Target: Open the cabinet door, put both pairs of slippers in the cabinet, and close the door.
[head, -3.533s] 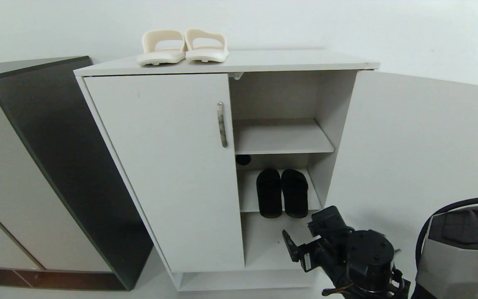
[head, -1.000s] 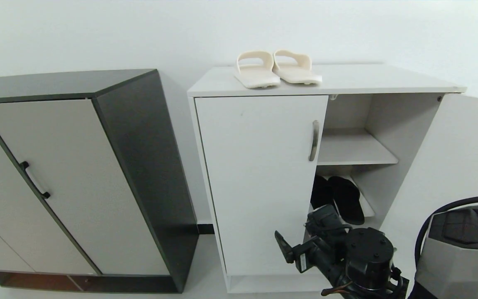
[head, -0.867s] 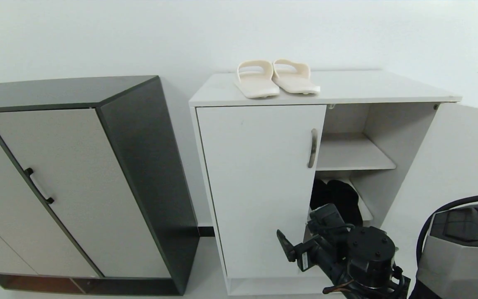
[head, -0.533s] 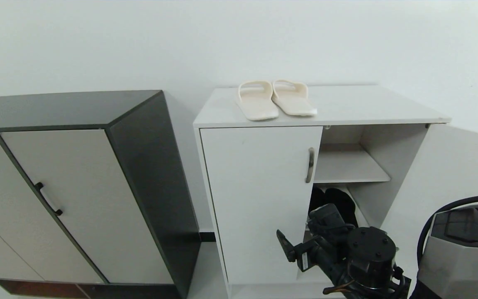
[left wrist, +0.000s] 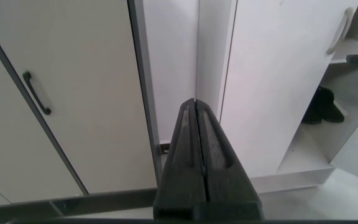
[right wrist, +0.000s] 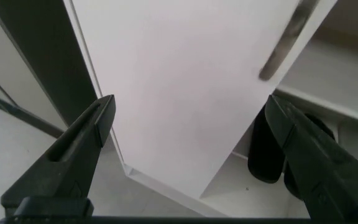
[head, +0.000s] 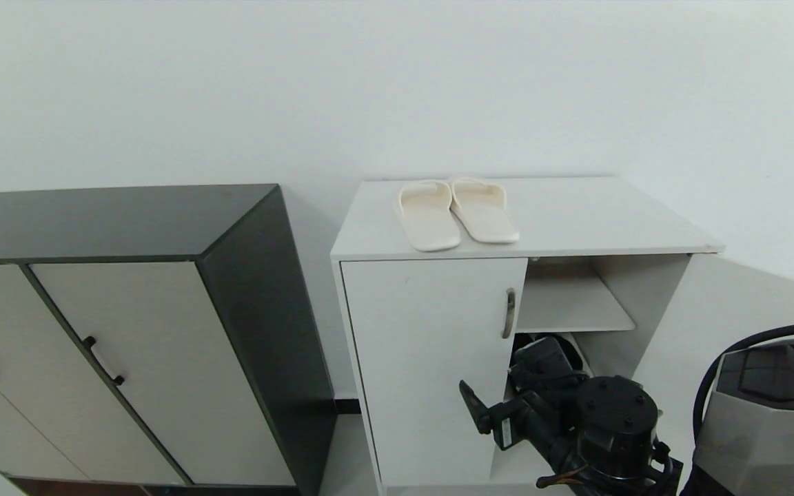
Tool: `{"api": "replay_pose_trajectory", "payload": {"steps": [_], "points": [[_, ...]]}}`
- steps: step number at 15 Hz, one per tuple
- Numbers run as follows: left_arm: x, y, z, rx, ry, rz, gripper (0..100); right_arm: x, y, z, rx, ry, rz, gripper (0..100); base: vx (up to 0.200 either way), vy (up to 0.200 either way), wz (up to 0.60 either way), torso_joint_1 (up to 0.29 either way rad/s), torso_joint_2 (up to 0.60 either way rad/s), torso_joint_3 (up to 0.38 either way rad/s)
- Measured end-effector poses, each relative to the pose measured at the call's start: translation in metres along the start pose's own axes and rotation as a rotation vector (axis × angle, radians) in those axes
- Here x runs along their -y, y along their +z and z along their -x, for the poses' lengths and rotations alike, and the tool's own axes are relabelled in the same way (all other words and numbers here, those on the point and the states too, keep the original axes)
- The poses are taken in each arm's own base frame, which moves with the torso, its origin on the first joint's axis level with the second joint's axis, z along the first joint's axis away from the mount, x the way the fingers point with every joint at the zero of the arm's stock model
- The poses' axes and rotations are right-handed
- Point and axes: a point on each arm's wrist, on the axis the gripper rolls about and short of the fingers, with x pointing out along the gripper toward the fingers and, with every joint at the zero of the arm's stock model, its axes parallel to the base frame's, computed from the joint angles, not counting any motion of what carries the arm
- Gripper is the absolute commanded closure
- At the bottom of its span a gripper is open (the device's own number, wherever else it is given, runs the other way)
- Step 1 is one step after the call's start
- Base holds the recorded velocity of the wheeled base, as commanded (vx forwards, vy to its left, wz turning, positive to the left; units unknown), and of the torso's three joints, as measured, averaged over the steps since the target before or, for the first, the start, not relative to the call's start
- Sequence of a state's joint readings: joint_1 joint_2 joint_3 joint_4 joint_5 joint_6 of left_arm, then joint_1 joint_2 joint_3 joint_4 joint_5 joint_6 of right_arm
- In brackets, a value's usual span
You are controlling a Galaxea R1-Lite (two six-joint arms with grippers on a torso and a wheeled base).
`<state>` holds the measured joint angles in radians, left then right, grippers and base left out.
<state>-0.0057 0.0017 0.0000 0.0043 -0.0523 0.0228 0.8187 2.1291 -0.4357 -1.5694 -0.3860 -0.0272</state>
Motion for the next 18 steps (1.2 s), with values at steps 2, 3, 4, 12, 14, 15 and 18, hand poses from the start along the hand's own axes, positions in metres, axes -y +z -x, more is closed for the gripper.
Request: {"api": "replay_pose_trajectory", "payload": {"steps": [2,3,4,12,14,15,18], "points": [[0.0,0.0,0.0,0.0,0.0,0.001,100,-0.001,0.0,0.0,0.002,0.001,-0.001,0,0.0,0.0,0.0,0.215,-0.53,-0.315],[0.0,0.0,0.0,0.0,0.0,0.0,100,-0.001,0.001,0.0,0.003,0.002,-0.001,0,0.0,0.0,0.0,0.222,-0.53,-0.295],[0.0,0.0,0.0,0.0,0.0,0.001,100,-0.002,0.002,0.001,0.006,0.004,-0.002,0,0.0,0.0,0.0,0.242,-0.55,-0.32],[0.0,0.0,0.0,0.0,0.0,0.001,100,-0.002,0.002,0.001,0.008,0.009,0.0,0,0.0,0.0,0.0,0.249,-0.57,-0.324],[0.0,0.0,0.0,0.0,0.0,0.001,100,-0.001,-0.001,-0.001,0.0,0.004,0.008,0,0.0,0.0,0.0,0.088,-0.2,-0.105],[0.0,0.0,0.0,0.0,0.0,0.001,100,-0.001,-0.003,-0.001,-0.006,0.003,0.014,0,0.0,0.0,0.0,0.032,-0.05,-0.032],[0.0,0.0,0.0,0.0,0.0,0.001,100,0.0,-0.01,-0.005,-0.029,-0.01,0.055,0,0.0,0.0,0.0,0.0,0.0,0.0]]}}
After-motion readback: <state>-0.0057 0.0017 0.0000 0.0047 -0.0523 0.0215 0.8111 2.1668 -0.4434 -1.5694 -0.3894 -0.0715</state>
